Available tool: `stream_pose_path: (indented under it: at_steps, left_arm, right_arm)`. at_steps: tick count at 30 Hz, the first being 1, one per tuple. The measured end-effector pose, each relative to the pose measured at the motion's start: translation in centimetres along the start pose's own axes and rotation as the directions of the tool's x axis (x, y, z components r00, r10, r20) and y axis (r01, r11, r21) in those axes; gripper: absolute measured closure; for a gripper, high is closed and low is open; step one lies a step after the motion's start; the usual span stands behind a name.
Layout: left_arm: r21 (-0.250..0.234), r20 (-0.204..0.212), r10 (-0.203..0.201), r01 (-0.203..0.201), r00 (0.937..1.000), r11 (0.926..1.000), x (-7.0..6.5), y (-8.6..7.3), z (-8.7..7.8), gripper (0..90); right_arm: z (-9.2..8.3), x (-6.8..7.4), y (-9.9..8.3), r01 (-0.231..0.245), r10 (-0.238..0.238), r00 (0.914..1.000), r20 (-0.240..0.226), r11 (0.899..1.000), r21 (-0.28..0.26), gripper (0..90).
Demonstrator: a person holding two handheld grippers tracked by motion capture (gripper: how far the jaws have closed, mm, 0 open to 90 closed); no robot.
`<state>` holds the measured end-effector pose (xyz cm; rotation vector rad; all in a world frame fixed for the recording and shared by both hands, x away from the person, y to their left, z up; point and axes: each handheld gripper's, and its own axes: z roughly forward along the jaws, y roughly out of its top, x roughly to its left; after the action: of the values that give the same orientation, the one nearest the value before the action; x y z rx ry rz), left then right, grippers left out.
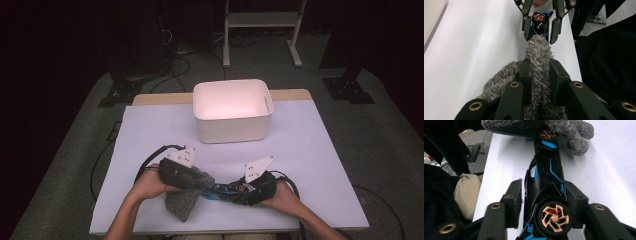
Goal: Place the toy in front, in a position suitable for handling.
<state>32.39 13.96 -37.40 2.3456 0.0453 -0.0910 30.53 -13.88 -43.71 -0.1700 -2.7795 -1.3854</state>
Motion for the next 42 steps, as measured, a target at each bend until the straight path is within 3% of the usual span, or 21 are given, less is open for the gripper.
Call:
stream_pose_path:
  at_steps: [5, 12, 17, 21, 27, 35, 42]
  left_arm:
    - [0.01, -0.003, 0.003, -0.003, 1.0, 0.9999, -0.2, 0.0, 0.0, 74.9]
    - [0.016, -0.009, 0.006, -0.006, 0.9999, 0.9999, -0.3, 0.0, -0.1, 74.9]
    - [0.019, -0.004, 0.013, -0.013, 0.9999, 0.9997, -0.3, 0.2, 0.2, 75.2]
    - [0.039, 0.009, 0.03, -0.03, 0.9995, 0.9988, -0.3, 0.7, 0.7, 76.6]
    - [0.062, 0.025, 0.037, -0.038, 0.999, 0.9973, -0.1, 1.3, 1.7, 78.2]
    - [0.103, 0.048, 0.058, -0.062, 0.9972, 0.9927, 0.1, 3.3, 3.6, 78.7]
    - [0.115, 0.086, 0.109, -0.119, 0.9903, 0.9863, 0.1, 6.1, 6.4, 78.7]
  right_arm:
    - [-0.2, 0.2, -0.3, -0.003, 0.003, 0.9999, 0.016, 1.0, 0.025, 44.4]
    - [-1.4, 0.4, -0.9, -0.003, 0.002, 0.9992, 0.04, 0.999, 0.033, 43.2]
    - [-1.8, 0.5, -1.1, -0.002, 0.0, 0.9985, 0.055, 0.999, 0.033, 45.4]
    - [-1.5, 0.5, -1.0, 0.012, -0.014, 0.999, 0.043, 0.999, 0.035, 55.1]
    - [-1.4, 0.5, -1.1, 0.02, -0.022, 0.9987, 0.047, 0.999, 0.031, 56.4]
    - [-1.3, 0.4, -1.2, 0.009, -0.009, 0.9992, 0.039, 1.0, 0.016, 56.6]
    - [-1.0, 0.5, -1.1, 0.018, -0.019, 0.9991, 0.038, 1.0, 0.014, 56.8]
